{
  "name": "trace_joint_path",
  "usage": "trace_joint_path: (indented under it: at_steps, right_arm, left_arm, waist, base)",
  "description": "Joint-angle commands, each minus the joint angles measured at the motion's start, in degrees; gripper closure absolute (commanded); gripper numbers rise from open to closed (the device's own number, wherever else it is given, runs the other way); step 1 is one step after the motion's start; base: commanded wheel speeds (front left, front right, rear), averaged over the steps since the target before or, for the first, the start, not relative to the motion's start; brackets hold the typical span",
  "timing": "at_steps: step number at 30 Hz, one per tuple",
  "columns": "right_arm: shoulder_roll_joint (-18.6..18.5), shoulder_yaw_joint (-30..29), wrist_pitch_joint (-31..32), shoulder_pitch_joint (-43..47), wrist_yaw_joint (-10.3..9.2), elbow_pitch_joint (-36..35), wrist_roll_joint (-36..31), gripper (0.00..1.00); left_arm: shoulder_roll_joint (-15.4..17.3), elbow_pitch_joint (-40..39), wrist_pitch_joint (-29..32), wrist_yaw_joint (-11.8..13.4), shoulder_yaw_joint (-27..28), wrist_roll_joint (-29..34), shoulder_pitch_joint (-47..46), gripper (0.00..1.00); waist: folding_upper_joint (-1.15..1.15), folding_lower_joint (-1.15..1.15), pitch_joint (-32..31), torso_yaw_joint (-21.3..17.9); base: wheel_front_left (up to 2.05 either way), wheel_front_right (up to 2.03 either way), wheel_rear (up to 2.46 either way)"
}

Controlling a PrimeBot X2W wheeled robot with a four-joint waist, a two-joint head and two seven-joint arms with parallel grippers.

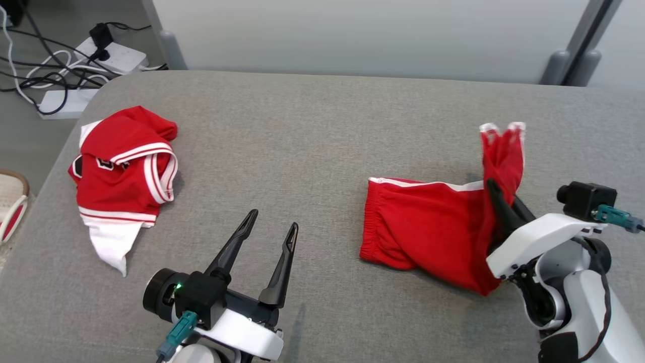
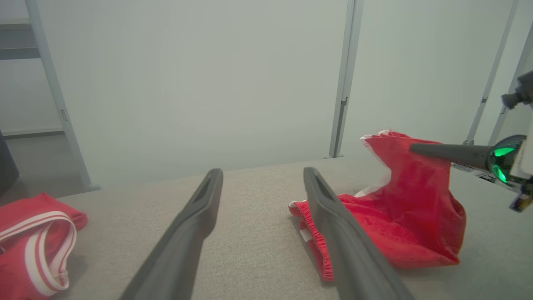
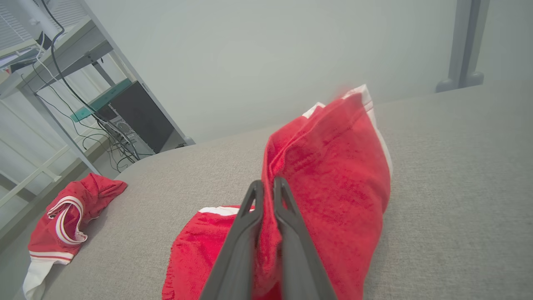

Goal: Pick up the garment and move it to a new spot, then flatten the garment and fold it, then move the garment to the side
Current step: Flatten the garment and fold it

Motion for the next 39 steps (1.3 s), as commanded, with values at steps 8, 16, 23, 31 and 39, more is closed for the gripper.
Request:
trace_joint_path:
  at_steps: [8,16,23,31,39]
  right_arm:
    - [0.51,8.78,0.87,-0.45,0.25,-0.5,6.01,1.0]
    - [0.51,16.08,-3.59,-5.93,0.25,9.49,10.3,1.0]
    - [0.52,21.58,-7.69,-11.01,0.25,16.3,14.59,1.0]
    - [0.52,26.42,-10.63,-13.34,0.25,21.07,17.46,0.0]
    - [0.52,31.27,-10.66,-11.24,0.25,18.39,23.48,0.0]
  left_arm:
    - [0.18,-1.07,-0.33,0.34,1.06,-0.88,-0.91,0.0]
    - [0.18,-0.83,-0.33,0.35,0.29,-1.37,-1.66,0.0]
    - [0.18,-0.66,-0.33,0.4,0.31,-1.54,-2.07,0.0]
    - [0.18,-0.6,-0.33,0.44,0.67,-1.73,-2.12,0.0]
    - [0.18,-0.46,-0.33,0.52,1.24,-1.69,-2.04,0.0]
  waist:
    - [0.0,0.0,0.71,3.03]
    - [0.0,0.0,1.82,4.85]
    - [0.0,0.0,2.65,5.79]
    - [0.0,0.0,3.04,5.68]
    - [0.0,0.0,2.85,4.74]
  base:
    - [0.0,0.0,0.0]
    - [0.0,0.0,0.0]
    - [0.0,0.0,0.0]
    - [0.0,0.0,0.0]
    - [0.0,0.0,0.0]
